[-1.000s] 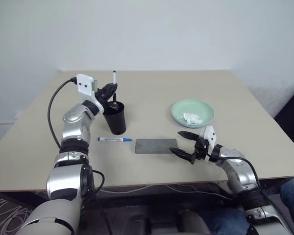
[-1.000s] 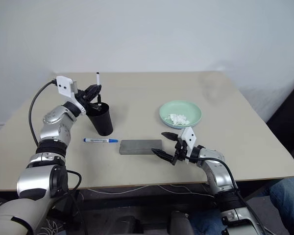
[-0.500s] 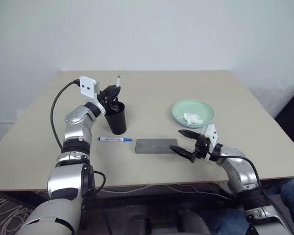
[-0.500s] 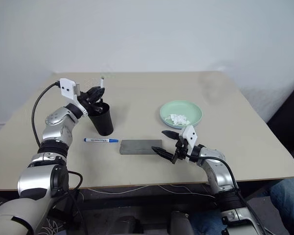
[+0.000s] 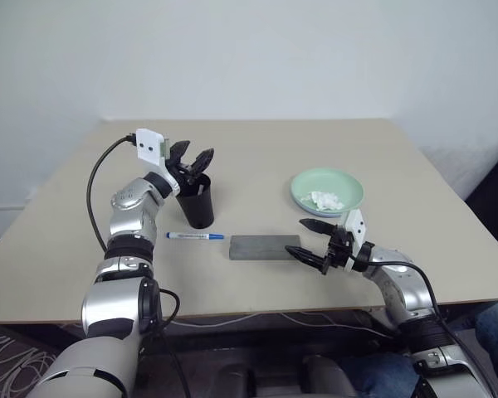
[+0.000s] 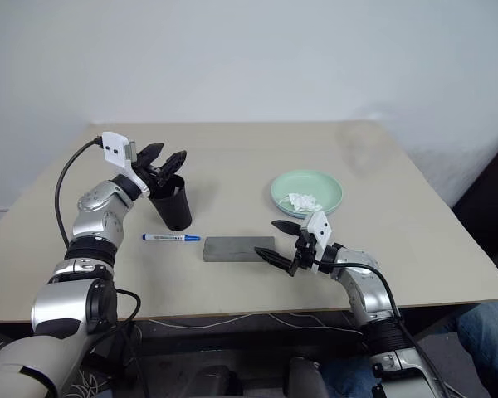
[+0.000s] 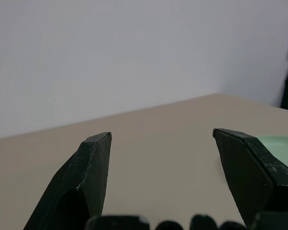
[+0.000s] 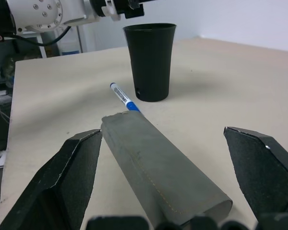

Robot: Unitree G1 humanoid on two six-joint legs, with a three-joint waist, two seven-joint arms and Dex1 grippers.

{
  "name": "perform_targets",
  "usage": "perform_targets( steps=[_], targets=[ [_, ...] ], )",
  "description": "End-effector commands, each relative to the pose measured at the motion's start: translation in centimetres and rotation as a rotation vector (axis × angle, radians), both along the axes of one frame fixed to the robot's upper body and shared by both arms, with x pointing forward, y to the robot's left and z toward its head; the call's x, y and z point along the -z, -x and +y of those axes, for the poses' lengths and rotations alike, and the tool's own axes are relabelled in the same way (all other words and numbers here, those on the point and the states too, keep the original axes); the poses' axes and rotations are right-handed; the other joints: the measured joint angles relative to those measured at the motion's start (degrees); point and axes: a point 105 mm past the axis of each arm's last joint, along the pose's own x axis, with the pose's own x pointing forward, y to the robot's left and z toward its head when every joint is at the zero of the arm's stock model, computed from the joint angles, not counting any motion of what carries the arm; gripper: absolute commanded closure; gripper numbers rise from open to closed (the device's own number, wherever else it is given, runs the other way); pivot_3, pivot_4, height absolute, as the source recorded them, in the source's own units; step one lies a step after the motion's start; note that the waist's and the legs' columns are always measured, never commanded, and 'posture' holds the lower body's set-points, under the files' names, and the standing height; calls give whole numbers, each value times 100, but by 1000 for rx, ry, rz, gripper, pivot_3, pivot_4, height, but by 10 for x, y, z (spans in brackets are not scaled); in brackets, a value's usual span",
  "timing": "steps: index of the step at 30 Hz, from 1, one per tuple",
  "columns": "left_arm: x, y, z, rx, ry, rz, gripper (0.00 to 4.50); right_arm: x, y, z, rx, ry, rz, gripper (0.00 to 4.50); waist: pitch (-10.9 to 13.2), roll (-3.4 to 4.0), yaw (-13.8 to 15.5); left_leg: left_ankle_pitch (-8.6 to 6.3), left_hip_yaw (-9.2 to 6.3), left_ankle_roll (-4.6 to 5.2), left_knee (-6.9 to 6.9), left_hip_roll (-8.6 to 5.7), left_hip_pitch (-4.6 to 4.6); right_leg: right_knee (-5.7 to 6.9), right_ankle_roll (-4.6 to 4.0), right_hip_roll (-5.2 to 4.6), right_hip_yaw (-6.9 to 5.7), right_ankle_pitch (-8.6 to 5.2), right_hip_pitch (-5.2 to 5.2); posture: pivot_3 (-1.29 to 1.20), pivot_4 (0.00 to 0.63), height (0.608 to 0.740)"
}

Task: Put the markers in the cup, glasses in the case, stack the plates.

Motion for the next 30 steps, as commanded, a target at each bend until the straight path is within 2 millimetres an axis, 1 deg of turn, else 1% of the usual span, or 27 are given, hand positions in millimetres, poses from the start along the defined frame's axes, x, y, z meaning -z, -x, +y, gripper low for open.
perform_targets(
  steps=[1, 5, 7, 9, 11, 13, 15, 20, 24, 25, 27, 30],
  targets=[
    [-44, 3, 4, 49, 10, -109, 943, -16, -4, 0, -4, -15, -67, 88, 0, 0, -1, 0, 0, 0, 0, 1, 0, 0, 0, 0, 0, 0, 0, 0, 0, 721],
    [-71, 17, 0, 219, -79, -119, 943, -16, -4, -1, -5, -12, -66, 88, 1, -2, -3, 0, 1, 0, 0, 3, 0, 1, 0, 2, 0, 0, -3, 0, 0, 721],
    [-79, 22, 0, 275, -105, -107, 943, -16, -5, -1, -5, -11, -66, 88, 2, -2, -4, 0, 3, -1, 0, 3, -2, 0, -1, 3, -1, 0, -3, 0, 0, 721],
    [-84, 34, -2, 388, -215, -76, 943, -16, -5, -1, -5, -10, -65, 88, 2, -2, -7, -1, 1, -1, -1, 3, -1, -1, 0, 2, -1, -1, -2, 0, 0, 721],
    [-86, 51, -3, 525, -360, -2, 943, -15, -5, 0, -6, -10, -63, 88, 2, -2, -7, -1, 4, 0, -4, 3, 0, -2, -1, 2, 0, -1, -2, 0, 0, 721],
    [-78, 66, -2, 630, -504, 83, 943, -14, -5, 1, -7, -11, -61, 88, 2, -1, -9, -1, 4, 0, -7, 4, 0, -4, -2, 2, 0, -2, -3, 0, 0, 721],
    [-70, 76, -1, 699, -601, 142, 943, -14, -6, 2, -7, -11, -61, 88, 2, 0, -3, -1, 4, 0, -8, 5, 1, -3, -12, 3, 0, -9, -3, 0, 0, 721],
    [-39, 87, 9, 755, -824, 312, 943, -15, -9, 4, -8, -13, -64, 88, 3, 0, -5, -10, 4, -17, -7, 5, 1, -1, -14, -1, 3, -10, -4, 0, 0, 721],
    [-18, 88, 20, 771, -973, 425, 943, -15, -11, 4, -9, -12, -67, 88, 3, 0, 1, -8, 4, -14, -7, 6, -2, 1, -14, 0, 4, -10, -10, 0, 0, 721],
    [-14, 87, 22, 774, -1003, 446, 943, -15, -11, 4, -9, -12, -67, 88, 3, 0, 5, 0, 2, 1, -8, 8, -2, 1, -14, 2, 3, -11, -10, 0, 0, 721],
    [-3, 82, 27, 768, -1074, 505, 943, -15, -12, 5, -10, -11, -69, 88, 5, -3, 8, 1, 2, 3, -7, 7, -6, 1, -14, 2, 2, -11, -12, 0, 0, 721],
    [7, 74, 28, 762, -1136, 555, 943, -16, -14, 6, -9, -12, -70, 88, 6, -11, 11, 2, 6, 5, -5, 5, -9, -1, -14, 1, 2, -11, -12, 0, 0, 721]
  ],
)
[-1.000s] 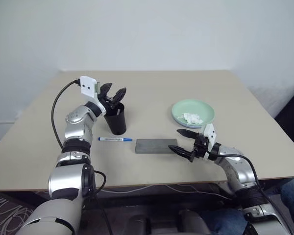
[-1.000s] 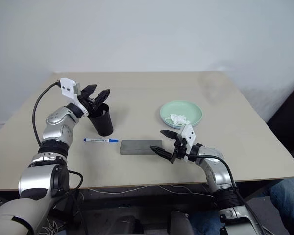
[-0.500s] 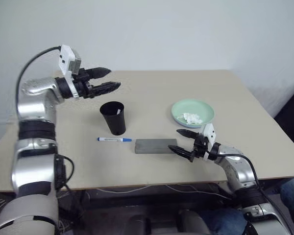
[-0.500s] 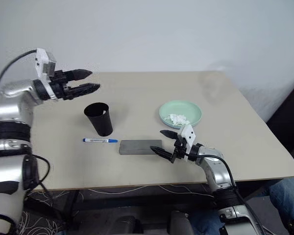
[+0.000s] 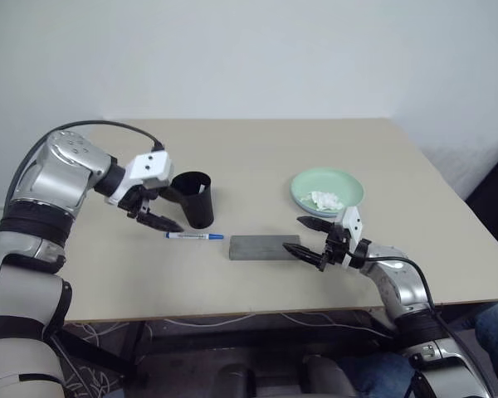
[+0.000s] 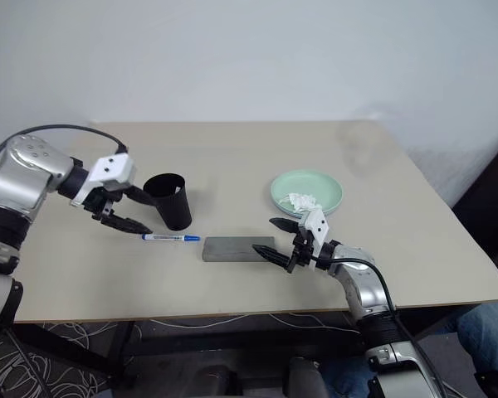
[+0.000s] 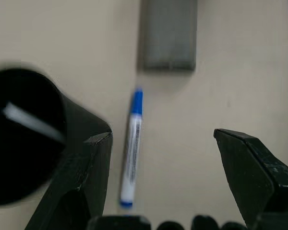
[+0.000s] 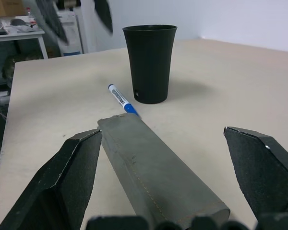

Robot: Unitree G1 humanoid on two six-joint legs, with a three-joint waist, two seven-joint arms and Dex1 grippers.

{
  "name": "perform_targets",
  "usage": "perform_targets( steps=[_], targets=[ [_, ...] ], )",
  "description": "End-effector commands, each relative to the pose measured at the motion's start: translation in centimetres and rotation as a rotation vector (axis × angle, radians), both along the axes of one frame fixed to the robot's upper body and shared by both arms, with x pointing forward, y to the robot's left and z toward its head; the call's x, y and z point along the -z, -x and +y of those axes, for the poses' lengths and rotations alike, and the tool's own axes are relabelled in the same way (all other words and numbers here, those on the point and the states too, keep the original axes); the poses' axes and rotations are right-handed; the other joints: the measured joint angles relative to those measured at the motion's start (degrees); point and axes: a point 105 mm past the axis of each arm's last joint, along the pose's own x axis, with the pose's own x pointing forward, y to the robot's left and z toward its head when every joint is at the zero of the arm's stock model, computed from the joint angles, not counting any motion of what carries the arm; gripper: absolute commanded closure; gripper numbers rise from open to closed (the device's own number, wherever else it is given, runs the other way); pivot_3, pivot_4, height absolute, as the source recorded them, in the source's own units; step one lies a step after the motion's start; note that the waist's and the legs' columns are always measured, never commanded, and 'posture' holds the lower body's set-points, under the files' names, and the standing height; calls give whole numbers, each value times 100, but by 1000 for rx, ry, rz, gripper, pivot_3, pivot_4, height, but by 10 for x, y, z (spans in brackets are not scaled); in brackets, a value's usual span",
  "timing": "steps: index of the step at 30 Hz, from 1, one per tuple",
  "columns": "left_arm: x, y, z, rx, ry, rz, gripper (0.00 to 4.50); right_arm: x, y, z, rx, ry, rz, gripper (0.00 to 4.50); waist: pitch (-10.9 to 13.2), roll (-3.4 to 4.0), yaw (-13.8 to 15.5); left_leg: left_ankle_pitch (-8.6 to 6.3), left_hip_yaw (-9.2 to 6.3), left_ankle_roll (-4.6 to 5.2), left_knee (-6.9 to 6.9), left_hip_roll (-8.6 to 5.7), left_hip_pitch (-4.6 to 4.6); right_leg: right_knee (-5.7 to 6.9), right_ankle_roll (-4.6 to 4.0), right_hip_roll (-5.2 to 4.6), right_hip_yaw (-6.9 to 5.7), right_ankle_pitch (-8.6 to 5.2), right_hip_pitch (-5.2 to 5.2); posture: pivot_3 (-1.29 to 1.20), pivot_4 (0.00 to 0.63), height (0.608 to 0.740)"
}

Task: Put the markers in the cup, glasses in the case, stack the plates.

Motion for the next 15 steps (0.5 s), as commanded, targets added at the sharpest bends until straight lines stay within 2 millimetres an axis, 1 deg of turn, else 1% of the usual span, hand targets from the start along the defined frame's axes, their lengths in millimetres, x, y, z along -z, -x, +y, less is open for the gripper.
perform_targets(
  steps=[1, 4, 8, 15],
  targets=[
    [-7, -12, 0, 22, -85, -39, 943, -17, -6, 2, -4, -14, -65, 88, 0, -4, 1, 0, -1, 1, 1, -1, 0, -1, 0, -1, -1, 0, 1, 0, 0, 721],
    [5, -17, 0, 38, -141, -40, 943, -16, -6, 3, -5, -14, -61, 88, 0, -4, -5, -1, 2, 2, 1, -1, 0, -2, 1, -1, 2, 0, 0, 0, 0, 721],
    [26, -24, 3, -8, -214, -31, 943, -17, -3, 5, -14, -19, -52, 88, 0, -5, -6, 0, 1, 3, 0, 3, -2, 3, 1, 3, 1, 0, -4, 0, 0, 721],
    [40, -28, 3, -35, -251, -38, 943, -14, 0, 5, -22, -17, -30, 88, 2, -7, -3, 0, 1, 4, 1, 3, -4, 2, 2, 2, 2, 0, -5, 0, 0, 721]
  ],
)
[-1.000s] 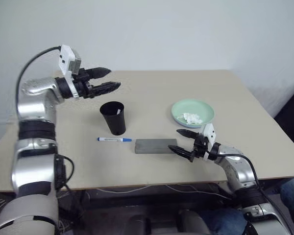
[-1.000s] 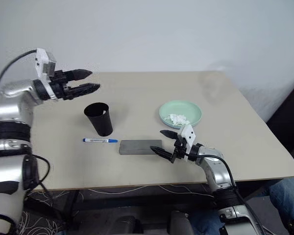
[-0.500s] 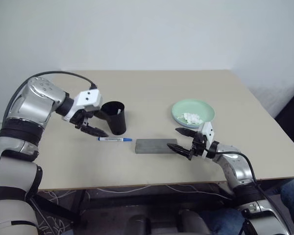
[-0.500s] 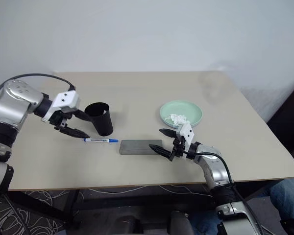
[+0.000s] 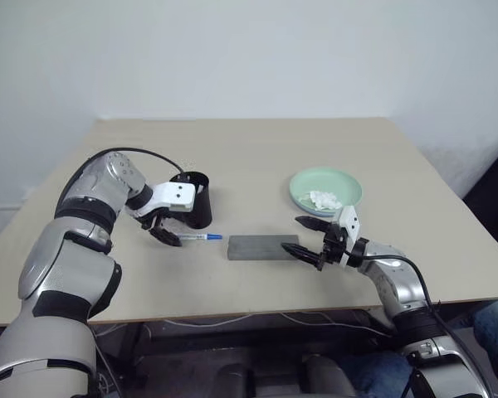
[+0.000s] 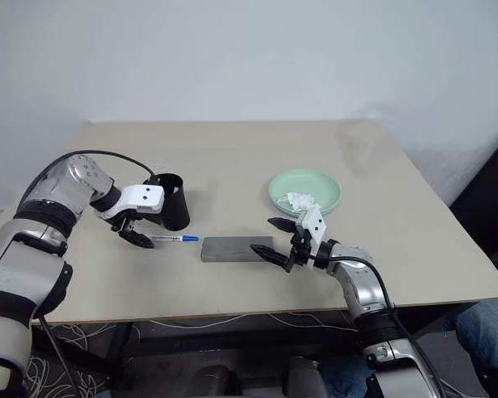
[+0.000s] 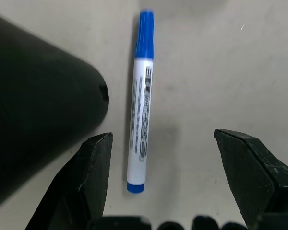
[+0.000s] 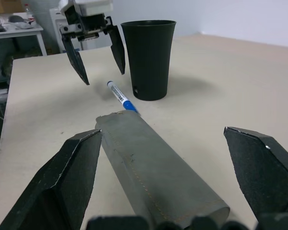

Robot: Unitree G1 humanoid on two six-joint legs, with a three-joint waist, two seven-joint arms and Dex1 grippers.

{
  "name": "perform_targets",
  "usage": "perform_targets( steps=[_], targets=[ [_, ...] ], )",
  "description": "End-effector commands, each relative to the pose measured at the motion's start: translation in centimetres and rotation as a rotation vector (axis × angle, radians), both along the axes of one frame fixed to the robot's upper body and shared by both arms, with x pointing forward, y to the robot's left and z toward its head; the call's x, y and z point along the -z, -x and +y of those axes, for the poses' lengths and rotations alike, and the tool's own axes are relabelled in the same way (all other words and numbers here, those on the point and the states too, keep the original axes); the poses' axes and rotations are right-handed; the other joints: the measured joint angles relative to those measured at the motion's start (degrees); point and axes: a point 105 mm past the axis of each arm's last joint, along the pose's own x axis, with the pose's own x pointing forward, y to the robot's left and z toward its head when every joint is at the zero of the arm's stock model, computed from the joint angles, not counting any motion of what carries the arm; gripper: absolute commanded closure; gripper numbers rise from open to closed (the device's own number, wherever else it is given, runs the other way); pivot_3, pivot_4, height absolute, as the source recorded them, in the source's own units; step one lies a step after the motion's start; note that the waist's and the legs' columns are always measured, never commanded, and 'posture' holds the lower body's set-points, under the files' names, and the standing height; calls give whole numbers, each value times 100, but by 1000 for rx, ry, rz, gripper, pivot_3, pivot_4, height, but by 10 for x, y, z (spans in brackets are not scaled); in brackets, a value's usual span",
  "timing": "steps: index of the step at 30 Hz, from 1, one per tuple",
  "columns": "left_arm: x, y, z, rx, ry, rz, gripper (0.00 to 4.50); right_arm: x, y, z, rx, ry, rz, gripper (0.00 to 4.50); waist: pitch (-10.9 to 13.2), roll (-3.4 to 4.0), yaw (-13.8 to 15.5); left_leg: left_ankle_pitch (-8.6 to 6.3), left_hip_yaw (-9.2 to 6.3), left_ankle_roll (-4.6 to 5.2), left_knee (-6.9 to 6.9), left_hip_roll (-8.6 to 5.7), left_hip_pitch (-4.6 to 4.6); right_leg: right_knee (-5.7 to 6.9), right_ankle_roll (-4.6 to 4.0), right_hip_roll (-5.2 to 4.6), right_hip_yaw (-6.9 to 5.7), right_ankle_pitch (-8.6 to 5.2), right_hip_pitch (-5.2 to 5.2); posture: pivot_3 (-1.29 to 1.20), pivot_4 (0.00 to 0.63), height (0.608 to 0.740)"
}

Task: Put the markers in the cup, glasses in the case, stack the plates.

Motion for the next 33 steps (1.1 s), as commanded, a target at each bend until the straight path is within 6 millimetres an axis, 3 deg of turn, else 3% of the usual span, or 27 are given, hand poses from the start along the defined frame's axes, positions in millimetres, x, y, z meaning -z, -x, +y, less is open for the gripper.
perform_targets(
  steps=[1, 13, 33],
  targets=[
    [-11, -12, -3, -7, -10, -81, 943, -15, 0, 2, -15, -24, -49, 88, 0, -1, 7, 0, -1, 0, 0, 0, 0, 0, 0, 0, 0, 0, 0, 0, 0, 721],
    [0, -16, -13, -33, 3, -78, 943, -16, 1, 5, -20, -33, -44, 88, -1, -4, 1, 0, -2, 0, 1, -1, 0, 0, 12, -2, -1, 7, 2, 0, 0, 721],
    [21, -4, -21, -86, 15, 60, 943, -12, 10, 0, 31, -41, -44, 88, -2, -7, -1, 0, -3, 0, 4, -2, 3, 3, 13, -2, -1, 8, 5, 0, 0, 721]
  ],
)
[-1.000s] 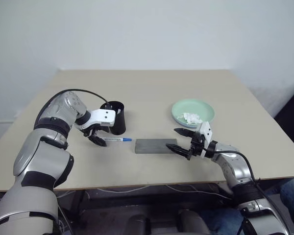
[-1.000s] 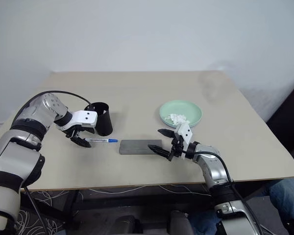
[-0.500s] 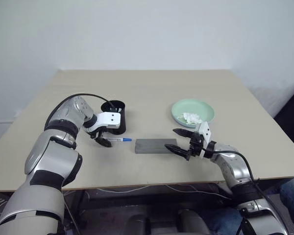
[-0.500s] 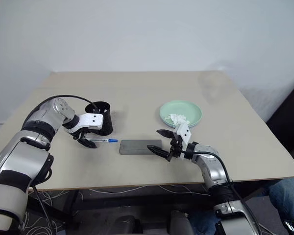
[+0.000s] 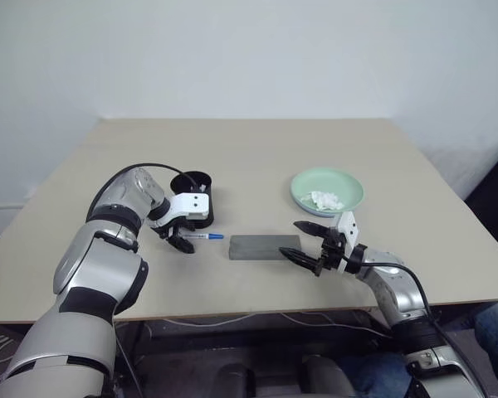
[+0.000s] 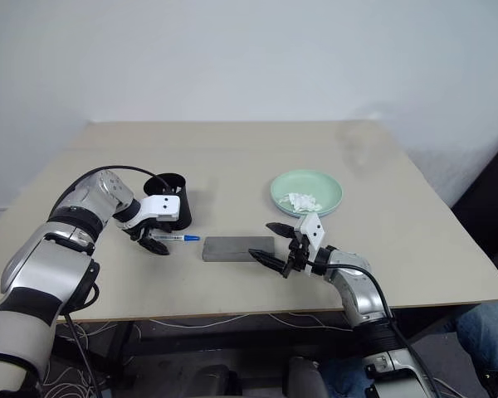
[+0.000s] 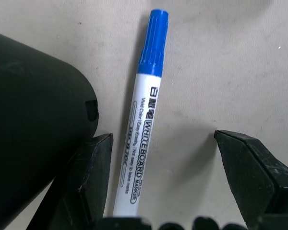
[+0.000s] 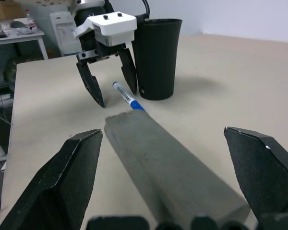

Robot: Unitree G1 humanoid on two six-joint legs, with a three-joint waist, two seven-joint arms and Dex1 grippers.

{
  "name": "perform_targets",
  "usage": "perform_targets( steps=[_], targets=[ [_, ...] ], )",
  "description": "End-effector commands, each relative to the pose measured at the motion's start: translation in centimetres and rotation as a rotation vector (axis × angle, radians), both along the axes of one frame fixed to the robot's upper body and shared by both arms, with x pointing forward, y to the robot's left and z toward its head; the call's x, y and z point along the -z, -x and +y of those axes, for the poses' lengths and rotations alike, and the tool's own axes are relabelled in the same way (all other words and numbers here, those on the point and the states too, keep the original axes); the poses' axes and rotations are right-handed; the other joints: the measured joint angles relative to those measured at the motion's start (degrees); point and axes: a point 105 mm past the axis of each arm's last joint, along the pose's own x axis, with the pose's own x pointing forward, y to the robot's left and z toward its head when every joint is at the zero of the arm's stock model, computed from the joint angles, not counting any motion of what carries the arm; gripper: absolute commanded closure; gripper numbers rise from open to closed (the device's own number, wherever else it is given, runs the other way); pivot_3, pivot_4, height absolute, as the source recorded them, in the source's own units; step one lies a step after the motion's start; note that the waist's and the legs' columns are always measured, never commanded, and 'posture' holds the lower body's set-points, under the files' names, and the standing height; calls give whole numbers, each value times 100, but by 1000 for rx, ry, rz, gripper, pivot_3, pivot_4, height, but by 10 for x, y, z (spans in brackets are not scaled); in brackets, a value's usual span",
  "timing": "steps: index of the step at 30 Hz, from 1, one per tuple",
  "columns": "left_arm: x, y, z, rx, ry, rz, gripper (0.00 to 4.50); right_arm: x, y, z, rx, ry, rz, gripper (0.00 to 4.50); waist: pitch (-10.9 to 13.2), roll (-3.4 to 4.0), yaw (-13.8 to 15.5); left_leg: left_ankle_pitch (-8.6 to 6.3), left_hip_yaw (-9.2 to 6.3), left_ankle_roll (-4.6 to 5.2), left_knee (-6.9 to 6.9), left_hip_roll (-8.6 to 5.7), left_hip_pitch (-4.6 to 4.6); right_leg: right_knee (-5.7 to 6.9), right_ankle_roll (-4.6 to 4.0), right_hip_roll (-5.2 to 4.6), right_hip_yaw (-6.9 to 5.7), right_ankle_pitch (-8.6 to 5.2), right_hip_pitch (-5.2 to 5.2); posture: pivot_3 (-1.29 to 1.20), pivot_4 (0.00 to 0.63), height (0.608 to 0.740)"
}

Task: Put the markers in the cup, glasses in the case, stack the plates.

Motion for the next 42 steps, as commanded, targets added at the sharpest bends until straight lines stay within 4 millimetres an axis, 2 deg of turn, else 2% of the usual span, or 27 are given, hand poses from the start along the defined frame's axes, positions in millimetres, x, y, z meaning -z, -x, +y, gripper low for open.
perform_targets(
  steps=[1, 7, 13, 23, 42],
  targets=[
    [-6, 0, -2, 8, 6, 20, 943, -16, 0, -3, 7, -21, -57, 88, 0, 0, 0, 0, 0, 0, 1, 0, 0, 0, 0, 0, 0, 0, 0, 0, 0, 721],
    [-5, 5, -2, 34, 1, 55, 943, -17, 0, -3, 7, -21, -56, 88, -1, -1, 0, 0, 0, 0, 1, 0, 1, 1, -1, 0, 0, 0, 1, 0, 0, 721],
    [-4, 6, 1, 41, -15, 61, 943, -27, 10, 0, -97, -63, -3, 88, -1, -1, 1, 0, -2, 0, 3, 1, 1, 1, -1, 0, 0, 0, 1, 0, 0, 721],
    [-4, 2, 3, 36, -26, 18, 943, -30, 6, -1, -88, -56, -9, 88, -1, -1, 2, 0, -2, 0, 4, 1, 1, 2, 0, 0, 0, 0, 2, 0, 0, 721],
    [-29, -12, -12, 84, 32, -84, 943, -27, 4, 1, -82, -51, -14, 88, 0, -2, 2, 0, -2, 0, 4, 0, -2, 0, 0, 0, -1, 0, 0, 0, 0, 721]
  ],
)
